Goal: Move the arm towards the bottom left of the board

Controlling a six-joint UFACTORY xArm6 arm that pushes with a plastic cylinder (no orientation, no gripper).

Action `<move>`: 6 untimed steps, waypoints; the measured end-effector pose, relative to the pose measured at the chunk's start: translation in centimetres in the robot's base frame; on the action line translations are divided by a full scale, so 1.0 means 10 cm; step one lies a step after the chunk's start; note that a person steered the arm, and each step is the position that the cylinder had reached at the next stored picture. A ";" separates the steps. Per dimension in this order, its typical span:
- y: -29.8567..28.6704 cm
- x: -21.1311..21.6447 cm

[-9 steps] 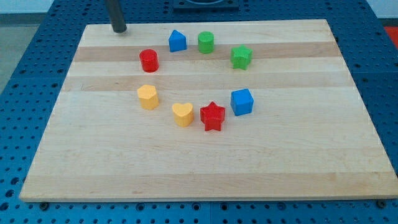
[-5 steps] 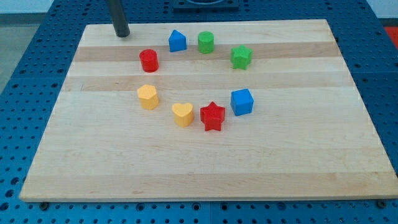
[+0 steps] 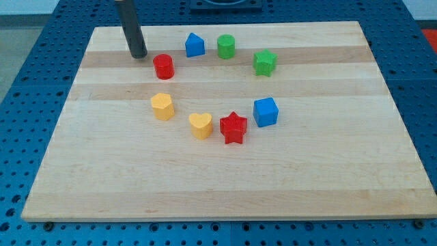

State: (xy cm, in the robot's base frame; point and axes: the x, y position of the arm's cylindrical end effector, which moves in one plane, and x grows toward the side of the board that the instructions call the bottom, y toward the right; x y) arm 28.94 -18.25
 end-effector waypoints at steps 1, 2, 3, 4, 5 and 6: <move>0.00 0.12; 0.00 0.24; 0.00 0.38; 0.00 0.53; 0.00 0.69; 0.00 0.86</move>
State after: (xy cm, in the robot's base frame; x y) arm 37.55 -18.26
